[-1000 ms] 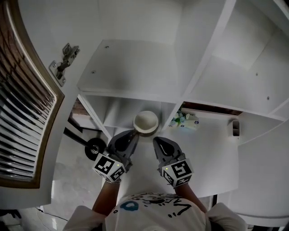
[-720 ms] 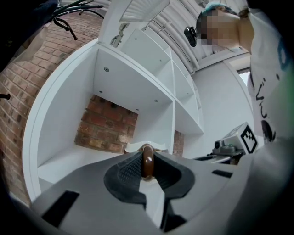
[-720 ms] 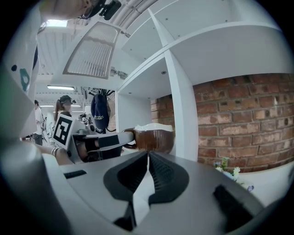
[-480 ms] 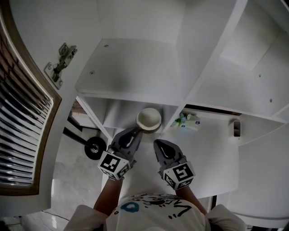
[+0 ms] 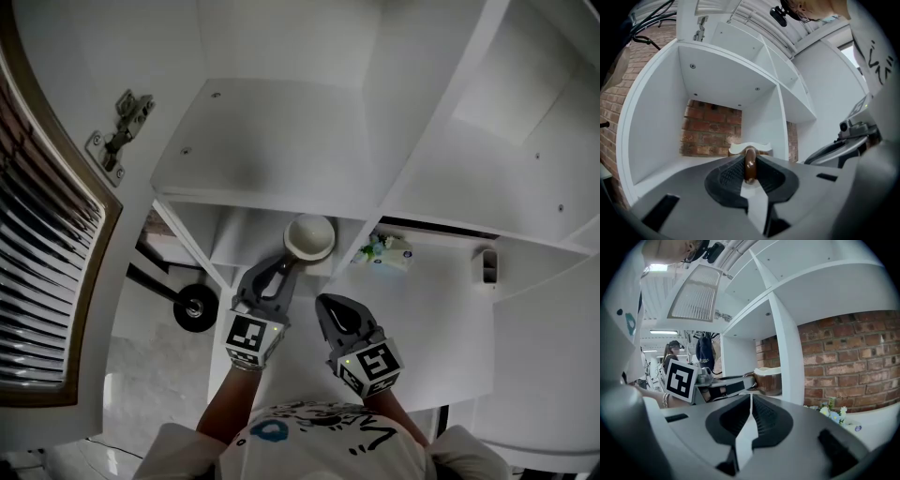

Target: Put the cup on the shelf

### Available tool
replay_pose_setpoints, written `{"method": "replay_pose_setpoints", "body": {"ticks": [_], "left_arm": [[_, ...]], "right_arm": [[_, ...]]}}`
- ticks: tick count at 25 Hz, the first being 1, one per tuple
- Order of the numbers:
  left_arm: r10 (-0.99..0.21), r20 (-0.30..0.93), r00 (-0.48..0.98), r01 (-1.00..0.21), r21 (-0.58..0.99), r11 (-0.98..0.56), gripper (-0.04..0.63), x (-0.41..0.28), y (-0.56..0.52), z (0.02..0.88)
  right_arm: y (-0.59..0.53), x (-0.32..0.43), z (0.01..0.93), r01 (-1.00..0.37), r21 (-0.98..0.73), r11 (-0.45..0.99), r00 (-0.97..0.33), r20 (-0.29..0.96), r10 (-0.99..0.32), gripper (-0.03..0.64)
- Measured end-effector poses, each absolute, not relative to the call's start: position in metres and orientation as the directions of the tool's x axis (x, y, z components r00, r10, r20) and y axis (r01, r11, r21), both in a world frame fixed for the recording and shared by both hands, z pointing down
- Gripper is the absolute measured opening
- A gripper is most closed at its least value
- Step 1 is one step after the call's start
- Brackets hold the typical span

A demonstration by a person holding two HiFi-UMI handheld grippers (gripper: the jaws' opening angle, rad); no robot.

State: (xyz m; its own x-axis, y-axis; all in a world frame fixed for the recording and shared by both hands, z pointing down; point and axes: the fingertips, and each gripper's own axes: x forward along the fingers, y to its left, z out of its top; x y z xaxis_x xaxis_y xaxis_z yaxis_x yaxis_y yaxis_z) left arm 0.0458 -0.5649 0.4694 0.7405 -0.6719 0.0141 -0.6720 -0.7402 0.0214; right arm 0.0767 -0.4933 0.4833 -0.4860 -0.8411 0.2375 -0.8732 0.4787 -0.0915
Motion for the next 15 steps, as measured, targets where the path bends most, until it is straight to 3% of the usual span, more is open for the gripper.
{"method": "replay_pose_setpoints", "body": {"ticks": [5, 10, 15], "left_arm": [[-0.685, 0.004, 0.729, -0.684, -0.038, -0.728, 0.063, 0.045, -0.563, 0.467], [-0.698, 0.035, 0.715, -0.697, -0.027, -0.716, 0.112, 0.031, -0.551, 0.469], [-0.719, 0.047, 0.693, -0.721, 0.043, -0.692, 0.114, 0.004, -0.530, 0.477]], "right_arm": [[-0.491, 0.079, 0.482, -0.874, -0.095, 0.476, -0.485, 0.233, -0.843, 0.029], [-0.485, 0.080, 0.481, -0.876, -0.099, 0.472, -0.481, 0.233, -0.845, 0.029], [-0.472, 0.078, 0.478, -0.877, -0.099, 0.470, -0.480, 0.230, -0.847, 0.029]]}}
